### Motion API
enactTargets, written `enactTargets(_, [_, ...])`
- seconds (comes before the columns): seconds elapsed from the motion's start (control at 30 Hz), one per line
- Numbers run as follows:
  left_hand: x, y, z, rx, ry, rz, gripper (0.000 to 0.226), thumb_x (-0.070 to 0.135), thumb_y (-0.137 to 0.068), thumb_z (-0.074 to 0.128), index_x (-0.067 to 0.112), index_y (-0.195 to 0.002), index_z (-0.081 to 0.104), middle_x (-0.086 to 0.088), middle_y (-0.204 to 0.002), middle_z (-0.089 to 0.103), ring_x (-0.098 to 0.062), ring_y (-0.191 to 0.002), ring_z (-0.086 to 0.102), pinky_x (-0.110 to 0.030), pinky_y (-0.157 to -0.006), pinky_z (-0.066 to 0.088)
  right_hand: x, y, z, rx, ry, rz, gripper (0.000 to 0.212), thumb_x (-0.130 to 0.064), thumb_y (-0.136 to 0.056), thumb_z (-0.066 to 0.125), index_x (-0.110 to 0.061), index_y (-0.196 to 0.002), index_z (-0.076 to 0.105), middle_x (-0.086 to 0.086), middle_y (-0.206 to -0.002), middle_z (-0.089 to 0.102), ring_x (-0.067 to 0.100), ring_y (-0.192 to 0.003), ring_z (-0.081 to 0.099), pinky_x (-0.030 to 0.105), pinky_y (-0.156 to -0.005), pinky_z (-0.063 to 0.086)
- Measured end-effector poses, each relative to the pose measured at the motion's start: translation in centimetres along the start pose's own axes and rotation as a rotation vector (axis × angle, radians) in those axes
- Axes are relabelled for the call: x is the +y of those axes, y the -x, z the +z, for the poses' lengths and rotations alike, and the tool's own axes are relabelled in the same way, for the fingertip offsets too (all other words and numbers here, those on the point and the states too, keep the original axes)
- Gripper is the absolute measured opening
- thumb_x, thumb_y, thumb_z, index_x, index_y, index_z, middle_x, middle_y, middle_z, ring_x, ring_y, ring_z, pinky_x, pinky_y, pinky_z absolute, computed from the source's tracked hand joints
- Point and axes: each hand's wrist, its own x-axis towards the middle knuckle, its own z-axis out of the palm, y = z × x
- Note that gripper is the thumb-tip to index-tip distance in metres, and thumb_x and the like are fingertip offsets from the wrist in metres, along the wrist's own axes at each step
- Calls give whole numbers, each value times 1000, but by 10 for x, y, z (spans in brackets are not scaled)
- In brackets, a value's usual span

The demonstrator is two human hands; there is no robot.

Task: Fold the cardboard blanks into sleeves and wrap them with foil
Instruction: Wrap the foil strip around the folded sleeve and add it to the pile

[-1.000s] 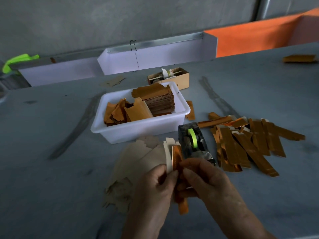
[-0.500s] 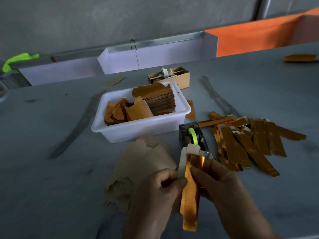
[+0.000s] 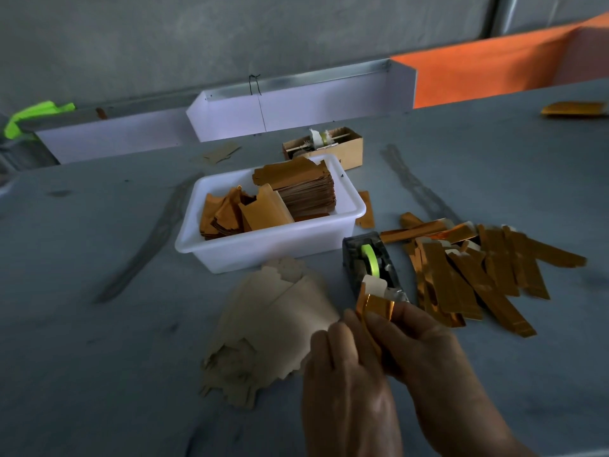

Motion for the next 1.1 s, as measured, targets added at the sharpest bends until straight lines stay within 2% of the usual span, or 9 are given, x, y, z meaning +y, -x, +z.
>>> enactTargets(0.1, [4, 3, -2, -182, 34, 6, 34, 17, -73, 49, 6, -87, 78, -3, -64, 61, -17, -55, 60, -19, -39, 42, 1, 0, 0, 6, -17, 24, 12, -18, -86, 61, -13, -81, 71, 3, -69, 71, 11, -64, 68, 16, -52, 50])
enactTargets(0.2, [4, 4, -1, -86, 43, 27, 42, 16, -39, 86, 13, -80, 78, -2, -61, 58, -17, -53, 60, -17, -33, 36, 3, -2, -1, 22, 38, 12, 14, -27, -79, 67, -14, -75, 69, 6, -68, 69, 16, -66, 69, 20, -54, 52])
enactTargets(0.3, [-5, 6, 7, -3, 171, 22, 49, 3, -43, 82, 17, -90, 77, -1, -69, 59, -18, -60, 63, -18, -37, 40, 2, -4, -2, 43, 71, 4, 8, -21, -81, 68, -15, -75, 69, 8, -70, 68, 21, -72, 68, 35, -68, 56])
enactTargets(0.4, [-15, 0, 2, -24, 734, -274, 31, 0, -77, 71, 26, -93, 71, 2, -85, 65, -11, -71, 66, -17, -54, 49, -5, -4, -4, -13, -57, 24, 10, -13, -86, 61, -10, -79, 67, 7, -67, 65, 19, -67, 64, 35, -71, 56])
enactTargets(0.53, [-30, -13, 2, -324, 1338, -623, 26, 4, -85, 65, 19, -65, 71, -2, -60, 68, -15, -53, 66, -26, -48, 51, -19, -2, -8, -108, -41, -7, 13, -18, -85, 59, -10, -77, 64, 6, -64, 60, 16, -62, 61, 28, -66, 54])
enactTargets(0.67, [-40, -20, 2, -227, 1417, -700, 26, 3, -85, 63, 13, -62, 71, -9, -55, 58, -14, -42, 50, -18, -36, 37, -33, -8, -28, -4, 204, -126, 35, -48, -72, 54, -18, -82, 68, 1, -77, 71, 17, -78, 68, 27, -70, 51])
enactTargets(0.77, [-44, -22, 0, -185, 1477, -783, 21, 8, -85, 62, 12, -65, 65, -4, -53, 50, -7, -38, 41, -13, -33, 29, -31, -23, -50, 166, 307, -128, 16, -28, -85, 61, -14, -81, 69, 21, -84, 66, 41, -77, 59, 41, -69, 46])
enactTargets(0.97, [-29, -24, 9, -180, 1460, -827, 35, 12, -82, 69, 17, -47, 63, 4, -46, 53, -2, -34, 46, -13, -33, 33, -10, -39, -53, 69, 447, -38, 15, -25, -88, 61, -20, -77, 69, -5, -56, 59, 13, -56, 51, 26, -57, 39])
enactTargets(1.1, [-16, -28, 11, -195, 1461, -775, 37, 15, -86, 67, 23, -49, 67, 7, -45, 56, -1, -36, 49, -14, -35, 35, -7, -48, -42, 39, 494, -18, 11, -28, -86, 63, -19, -84, 68, -1, -72, 68, 9, -69, 64, 27, -64, 52])
